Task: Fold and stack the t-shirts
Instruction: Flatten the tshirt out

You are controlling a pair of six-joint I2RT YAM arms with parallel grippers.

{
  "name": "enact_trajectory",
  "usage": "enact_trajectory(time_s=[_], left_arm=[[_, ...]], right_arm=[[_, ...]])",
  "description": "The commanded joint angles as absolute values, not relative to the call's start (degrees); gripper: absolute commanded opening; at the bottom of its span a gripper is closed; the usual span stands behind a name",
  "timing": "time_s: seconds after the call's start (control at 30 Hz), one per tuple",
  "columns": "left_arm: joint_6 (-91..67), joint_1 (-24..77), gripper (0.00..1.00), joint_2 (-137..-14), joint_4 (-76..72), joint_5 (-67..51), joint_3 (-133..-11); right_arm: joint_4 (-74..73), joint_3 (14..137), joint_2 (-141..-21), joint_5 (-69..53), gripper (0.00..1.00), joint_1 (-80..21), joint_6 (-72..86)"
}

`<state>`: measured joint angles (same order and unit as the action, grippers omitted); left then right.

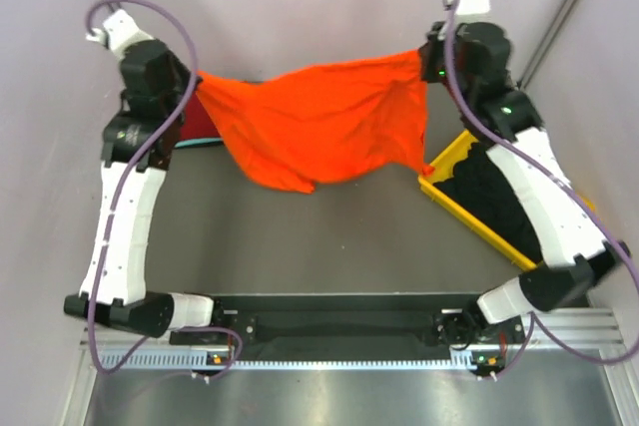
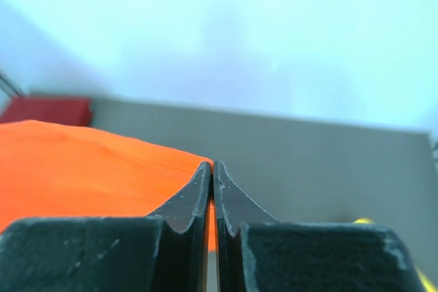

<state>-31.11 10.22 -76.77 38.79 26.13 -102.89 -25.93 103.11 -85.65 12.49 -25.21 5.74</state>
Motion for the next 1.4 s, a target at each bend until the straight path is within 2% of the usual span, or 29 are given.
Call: enact_trajectory(time_s=[0.0,0.1,0.3,0.43,0.6,0.8,0.97,1.1,1.2,1.37], left_arm=[[-29.44,9.84,0.0,-69.89,35.87,27.69,-105.05],[-29.36,9.84,0.0,-62.68,34.28,23.48,-99.43],[-30.41,9.84,0.0,-51.18,40.24,20.84,-99.49],[-31.46,9.84,0.0,-48.08,44.1,17.67,-102.65],[-31.47,9.84,0.0,-48.95,47.29,15.91,-108.98],[-28.48,9.84,0.0,-51.85,40.97,14.67,-103.81],[-22.69,9.84,0.0,-61.06,31.31,22.14,-95.98],[-16.54,9.76,0.0,-71.52,22.52,26.96,-99.84],[-14.59,9.49,0.0,-80.56,15.92,37.05,-105.27],[-15.47,9.32,0.0,-87.97,13.38,32.8,-122.13]], right_arm=[[-24.09,100.12,-76.4,14.78,0.0,-25.05,1.93],[-24.16,93.7,-67.96,13.27,0.0,-25.05,5.7],[-29.53,86.15,-51.63,4.68,0.0,-25.05,15.98],[-30.58,84.03,-44.32,-1.29,0.0,-25.14,18.37],[-29.62,82.09,-41.57,-4.39,0.0,-25.05,19.6],[-22.07,79.28,-48.41,-8.26,0.0,-25.05,17.77],[-8.98,80.59,-61.94,-10.72,0.0,-24.96,14.33],[-5.02,89.63,-73.72,-9.58,0.0,-24.26,10.03],[-3.17,100.76,-82.32,-6.95,0.0,-22.94,9.58],[-7.47,118.2,-90.78,-9.58,0.0,-18.82,11.51]])
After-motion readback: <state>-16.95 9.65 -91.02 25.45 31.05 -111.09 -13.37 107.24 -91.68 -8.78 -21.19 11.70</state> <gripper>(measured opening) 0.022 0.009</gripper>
